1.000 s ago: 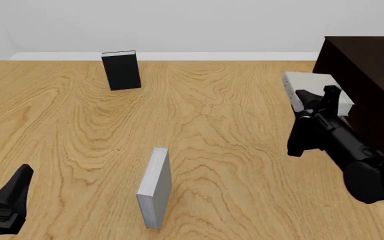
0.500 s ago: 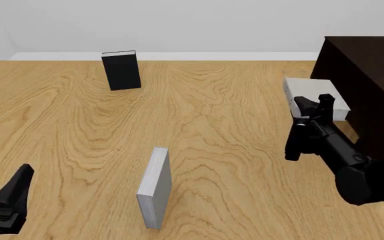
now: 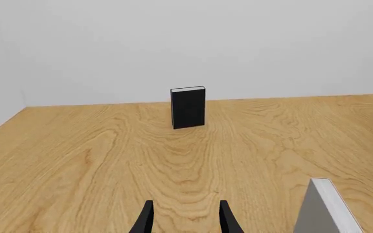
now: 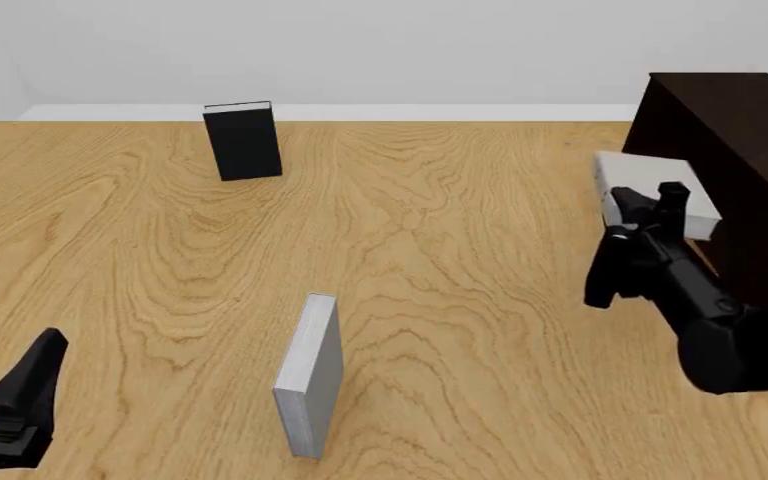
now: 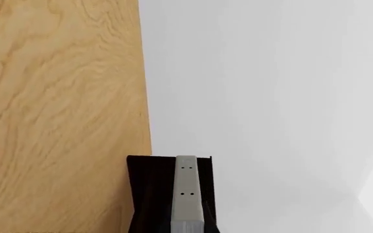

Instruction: Pick up the book on the right and place it on the cabinet shelf.

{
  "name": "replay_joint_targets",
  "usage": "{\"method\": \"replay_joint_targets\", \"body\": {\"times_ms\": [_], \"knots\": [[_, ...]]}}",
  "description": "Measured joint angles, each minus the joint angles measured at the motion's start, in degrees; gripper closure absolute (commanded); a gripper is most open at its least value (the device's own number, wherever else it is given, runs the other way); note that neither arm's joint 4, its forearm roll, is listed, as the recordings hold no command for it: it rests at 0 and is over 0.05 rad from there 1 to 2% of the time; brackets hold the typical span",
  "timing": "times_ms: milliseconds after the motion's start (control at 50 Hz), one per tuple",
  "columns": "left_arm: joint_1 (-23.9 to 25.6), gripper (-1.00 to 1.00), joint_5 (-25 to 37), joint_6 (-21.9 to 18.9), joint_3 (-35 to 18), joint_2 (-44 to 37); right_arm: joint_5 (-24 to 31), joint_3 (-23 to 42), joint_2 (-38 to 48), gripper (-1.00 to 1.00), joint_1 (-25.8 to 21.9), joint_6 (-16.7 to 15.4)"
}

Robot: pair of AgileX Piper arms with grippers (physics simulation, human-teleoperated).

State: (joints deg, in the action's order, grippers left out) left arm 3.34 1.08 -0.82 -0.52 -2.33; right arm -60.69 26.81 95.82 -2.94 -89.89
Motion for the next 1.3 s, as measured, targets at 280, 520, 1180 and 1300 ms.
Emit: {"method": "replay_joint_targets", "body": {"times_ms": [280, 520, 1180, 1300], "knots": [[-0.1, -1.00, -0.1, 0.0, 0.1, -0.1, 0.9, 2.1, 1.2, 1.00, 3.1, 0.8], [-0.1, -1.00, -0.4, -0.1, 0.2, -0.4, 0.9, 3.7, 2.9, 1.00, 4.8, 1.5], [0.0, -1.00, -2.0, -0.2, 0.4, -2.2, 3.1, 9.5, 7.3, 1.00, 9.4, 3.1], [0.0, -1.00, -2.7, -0.2, 0.4, -3.0, 3.6, 10.6, 8.3, 1.00, 10.1, 3.3]]}}
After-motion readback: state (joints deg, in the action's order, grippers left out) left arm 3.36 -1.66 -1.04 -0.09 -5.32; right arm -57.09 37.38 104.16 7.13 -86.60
